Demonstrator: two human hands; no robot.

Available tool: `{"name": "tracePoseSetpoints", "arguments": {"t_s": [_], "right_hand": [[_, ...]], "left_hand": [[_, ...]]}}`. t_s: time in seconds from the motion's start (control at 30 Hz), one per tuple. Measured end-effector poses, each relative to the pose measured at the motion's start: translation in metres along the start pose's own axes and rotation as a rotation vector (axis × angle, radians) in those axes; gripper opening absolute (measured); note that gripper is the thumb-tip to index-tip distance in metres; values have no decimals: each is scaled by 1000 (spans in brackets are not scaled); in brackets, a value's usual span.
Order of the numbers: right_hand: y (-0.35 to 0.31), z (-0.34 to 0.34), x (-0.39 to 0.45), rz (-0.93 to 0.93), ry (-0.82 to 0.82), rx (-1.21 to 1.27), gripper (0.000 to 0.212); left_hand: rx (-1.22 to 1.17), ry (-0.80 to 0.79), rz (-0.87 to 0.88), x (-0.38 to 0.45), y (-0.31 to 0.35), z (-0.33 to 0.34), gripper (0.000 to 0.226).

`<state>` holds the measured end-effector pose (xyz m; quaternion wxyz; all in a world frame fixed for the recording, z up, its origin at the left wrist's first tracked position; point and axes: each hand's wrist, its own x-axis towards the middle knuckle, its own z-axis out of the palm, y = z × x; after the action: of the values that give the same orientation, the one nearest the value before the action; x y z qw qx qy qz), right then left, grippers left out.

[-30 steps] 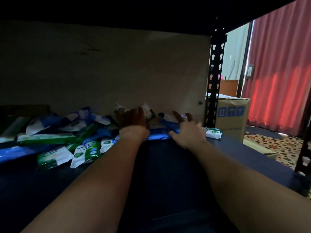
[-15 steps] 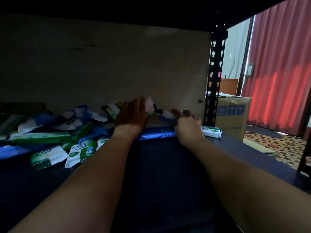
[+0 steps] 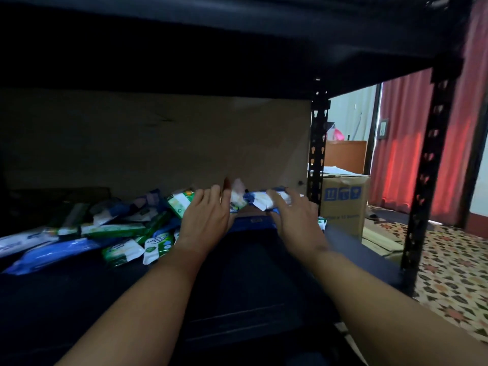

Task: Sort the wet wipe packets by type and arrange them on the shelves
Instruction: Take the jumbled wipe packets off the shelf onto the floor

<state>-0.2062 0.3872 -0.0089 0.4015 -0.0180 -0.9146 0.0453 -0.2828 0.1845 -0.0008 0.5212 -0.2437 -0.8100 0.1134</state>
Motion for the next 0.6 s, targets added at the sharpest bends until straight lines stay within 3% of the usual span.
{"name": "tracePoseSetpoints", "arguments": {"t_s": [0.27,0.43,0.6], "right_hand": [[-36,-70,-84,-47,-20,8,56],[-60,-103,-146,-102,54,39,69],[-81,-110,-212,-123,25,95,71]], "left_hand": [[-110,-18,-91,-60,4,-97,86],[-162,-78,-151,-117,10,-156,85],[-199,-162,-191,-180,21,-191,85]]}}
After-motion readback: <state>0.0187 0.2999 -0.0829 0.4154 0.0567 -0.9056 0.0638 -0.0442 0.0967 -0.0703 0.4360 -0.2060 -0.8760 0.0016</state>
